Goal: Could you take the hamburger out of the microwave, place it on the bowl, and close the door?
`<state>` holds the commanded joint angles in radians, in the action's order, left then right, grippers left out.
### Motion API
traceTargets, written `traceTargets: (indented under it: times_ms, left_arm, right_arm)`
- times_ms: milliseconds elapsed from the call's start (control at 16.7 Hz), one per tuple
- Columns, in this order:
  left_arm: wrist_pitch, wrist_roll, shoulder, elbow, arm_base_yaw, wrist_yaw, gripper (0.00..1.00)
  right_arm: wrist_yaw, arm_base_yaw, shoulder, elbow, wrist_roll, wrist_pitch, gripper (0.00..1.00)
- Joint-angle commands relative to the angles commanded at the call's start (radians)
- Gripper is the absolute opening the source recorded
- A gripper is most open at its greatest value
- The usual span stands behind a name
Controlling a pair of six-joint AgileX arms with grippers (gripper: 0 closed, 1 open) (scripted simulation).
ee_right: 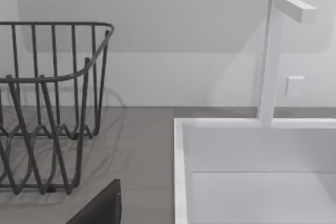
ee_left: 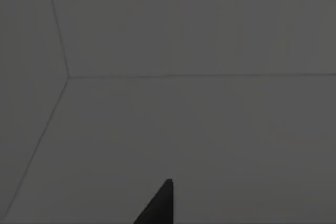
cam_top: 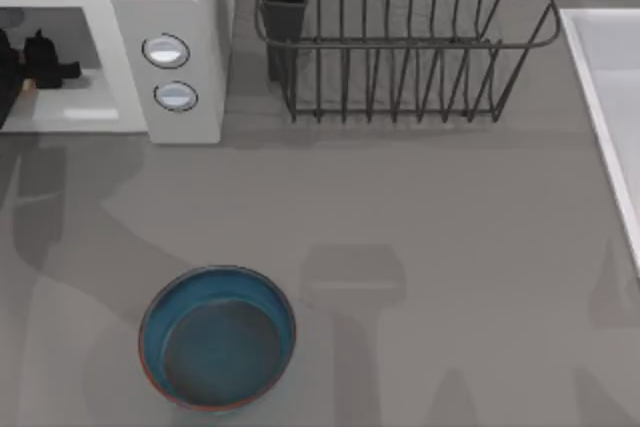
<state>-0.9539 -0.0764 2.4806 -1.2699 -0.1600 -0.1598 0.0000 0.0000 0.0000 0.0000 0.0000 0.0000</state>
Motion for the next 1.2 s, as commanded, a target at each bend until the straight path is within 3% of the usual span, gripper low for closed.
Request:
traceTargets:
  times_ms: [240, 480, 900, 1200]
  left_arm:
    - [-0.173, -0.008, -0.117, 0.309, -0.026, -0.024, 0.0]
    - [-0.292, -0.013, -0.201, 0.489, -0.044, -0.04, 0.0]
    - [-0.307, -0.015, -0.217, 0.509, -0.041, -0.04, 0.0]
    - [-0.151, -0.016, -0.369, 0.504, -0.041, -0.038, 0.0]
  right_arm:
    - [0.0, 0.0, 0.0, 0.0, 0.0, 0.0, 1.0]
    - [0.0, 0.0, 0.0, 0.0, 0.0, 0.0, 1.0]
    - [0.0, 0.0, 0.0, 0.0, 0.0, 0.0, 1.0]
    - [0.0, 0.0, 0.0, 0.0, 0.0, 0.0, 1.0]
